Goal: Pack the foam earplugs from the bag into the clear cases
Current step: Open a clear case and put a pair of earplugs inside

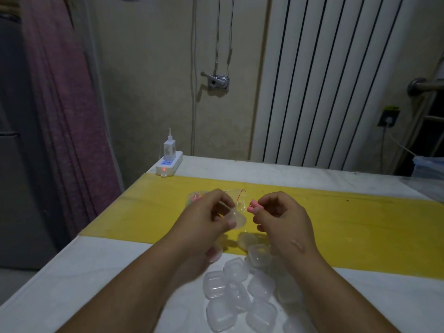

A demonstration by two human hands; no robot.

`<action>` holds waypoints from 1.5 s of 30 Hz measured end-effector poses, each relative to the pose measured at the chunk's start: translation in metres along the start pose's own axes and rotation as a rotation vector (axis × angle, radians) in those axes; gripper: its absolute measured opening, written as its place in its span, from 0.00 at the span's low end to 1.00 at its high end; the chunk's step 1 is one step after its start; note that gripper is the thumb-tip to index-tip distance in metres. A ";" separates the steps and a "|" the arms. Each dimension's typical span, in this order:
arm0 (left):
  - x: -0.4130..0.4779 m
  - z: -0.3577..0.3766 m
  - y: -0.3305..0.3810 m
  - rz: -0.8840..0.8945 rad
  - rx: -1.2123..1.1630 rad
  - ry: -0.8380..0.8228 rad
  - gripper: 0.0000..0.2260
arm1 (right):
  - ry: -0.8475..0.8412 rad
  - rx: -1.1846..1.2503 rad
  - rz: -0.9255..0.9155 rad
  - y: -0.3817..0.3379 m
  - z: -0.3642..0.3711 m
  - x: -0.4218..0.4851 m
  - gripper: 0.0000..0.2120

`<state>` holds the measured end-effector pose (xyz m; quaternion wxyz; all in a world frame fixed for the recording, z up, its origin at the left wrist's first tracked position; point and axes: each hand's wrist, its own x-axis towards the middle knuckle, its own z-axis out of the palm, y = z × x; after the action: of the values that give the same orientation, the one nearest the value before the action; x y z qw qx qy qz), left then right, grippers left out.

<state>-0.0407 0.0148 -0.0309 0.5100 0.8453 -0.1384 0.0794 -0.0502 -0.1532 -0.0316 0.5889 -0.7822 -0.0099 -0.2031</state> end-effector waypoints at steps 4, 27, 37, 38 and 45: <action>-0.001 -0.001 0.002 -0.050 -0.306 -0.015 0.14 | -0.049 0.074 0.020 -0.002 0.000 -0.001 0.06; 0.000 0.000 -0.002 0.041 -0.361 -0.051 0.24 | -0.232 0.173 0.145 -0.007 0.003 -0.006 0.05; -0.001 -0.004 0.003 -0.018 -0.375 0.032 0.08 | -0.137 -0.078 -0.042 -0.010 0.004 -0.009 0.09; -0.001 -0.004 0.003 -0.007 -0.372 0.047 0.08 | -0.122 -0.069 -0.036 -0.009 0.003 -0.008 0.08; 0.000 -0.002 0.005 0.028 -0.441 0.093 0.13 | -0.198 0.311 0.231 -0.010 0.006 -0.005 0.10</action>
<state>-0.0424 0.0144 -0.0257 0.6872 0.7067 -0.1404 0.0933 -0.0555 -0.1437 -0.0257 0.7179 -0.6941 -0.0091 -0.0527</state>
